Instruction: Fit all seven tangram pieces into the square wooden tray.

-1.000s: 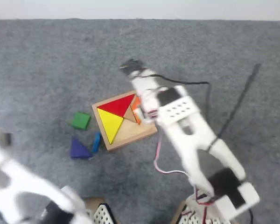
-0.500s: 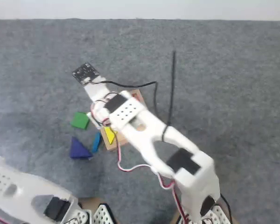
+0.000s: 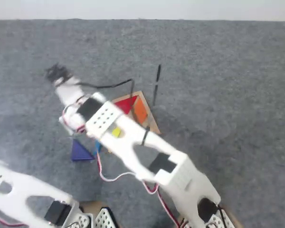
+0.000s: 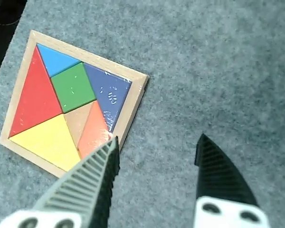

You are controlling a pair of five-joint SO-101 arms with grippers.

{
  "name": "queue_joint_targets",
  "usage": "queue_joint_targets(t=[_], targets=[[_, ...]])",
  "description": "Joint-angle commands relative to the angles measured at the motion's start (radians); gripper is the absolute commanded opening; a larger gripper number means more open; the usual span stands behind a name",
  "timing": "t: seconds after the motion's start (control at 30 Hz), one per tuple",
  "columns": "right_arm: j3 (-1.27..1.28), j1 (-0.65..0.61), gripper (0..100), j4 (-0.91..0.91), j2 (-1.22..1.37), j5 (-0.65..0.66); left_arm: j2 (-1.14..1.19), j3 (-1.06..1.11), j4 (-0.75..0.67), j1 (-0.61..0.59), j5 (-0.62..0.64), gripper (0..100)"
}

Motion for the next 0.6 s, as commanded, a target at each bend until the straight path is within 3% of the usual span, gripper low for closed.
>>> queue_joint_targets(t=[0.0,0.2,0.57], targets=[[-0.060,-0.051,30.7,0.008,0.013,0.163,-0.018,-0.042,0.037,-0.020,0.014,25],[-0.061,-0.051,30.7,-0.044,0.107,0.288,-0.020,-0.047,0.037,-0.052,0.011,25],[-0.061,-0.025,30.7,-0.205,0.186,0.350,-0.011,-0.044,0.037,-0.074,0.011,25]])
